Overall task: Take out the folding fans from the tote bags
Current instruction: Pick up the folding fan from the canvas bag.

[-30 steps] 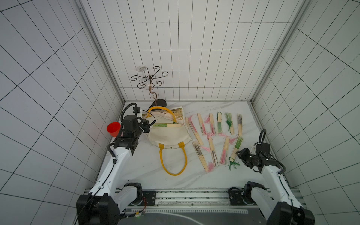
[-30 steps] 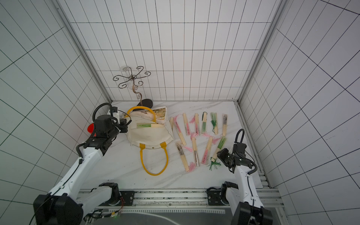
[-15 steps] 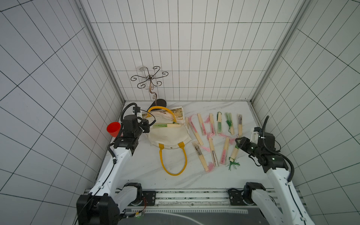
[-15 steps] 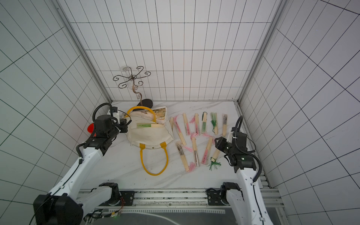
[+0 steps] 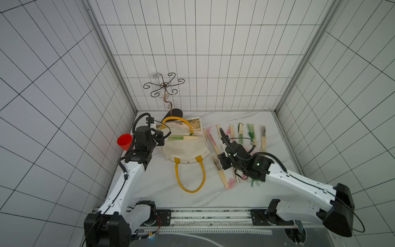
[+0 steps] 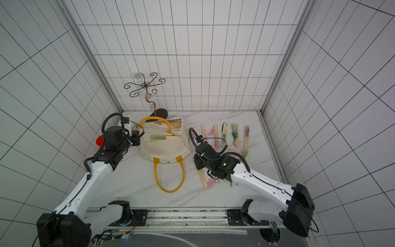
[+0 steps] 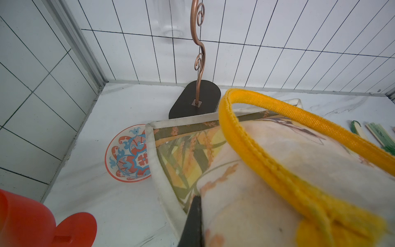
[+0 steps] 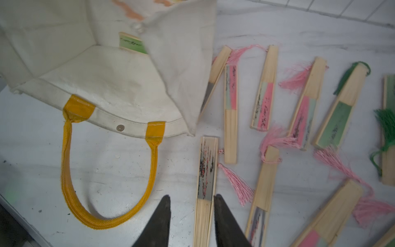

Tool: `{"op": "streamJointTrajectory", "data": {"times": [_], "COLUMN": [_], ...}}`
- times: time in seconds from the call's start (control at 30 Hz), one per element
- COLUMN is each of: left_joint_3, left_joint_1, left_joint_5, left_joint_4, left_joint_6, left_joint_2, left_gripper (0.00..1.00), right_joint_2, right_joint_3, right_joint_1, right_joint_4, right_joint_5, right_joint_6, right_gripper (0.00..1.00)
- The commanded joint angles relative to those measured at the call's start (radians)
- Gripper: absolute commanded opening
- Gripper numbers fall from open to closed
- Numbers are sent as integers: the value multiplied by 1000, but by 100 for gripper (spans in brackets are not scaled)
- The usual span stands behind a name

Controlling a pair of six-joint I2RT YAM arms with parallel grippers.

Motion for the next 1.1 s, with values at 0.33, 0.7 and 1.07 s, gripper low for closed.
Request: {"op": "streamJointTrajectory", "data": {"times": [0.33,0.7,1.07], "left_joint_3": [12,11,14], "left_joint_1": [4,3,3], "left_joint_5": [33,41,53], "left_joint_4": [51,49,49], "left_joint_6": [-12,-10,-14], "left_joint_2": [-3,-4,-11], "left_gripper": [0,0,0], "right_joint_2": [435,700,866], "right_joint_3": [376,544,650], "right_joint_1": [104,20,-64], "right_joint_4": [143,247,297], "right_joint_5": [79,50,70], "right_joint_6": [-367,-516,-583], "right_gripper": [40,45,51]}}
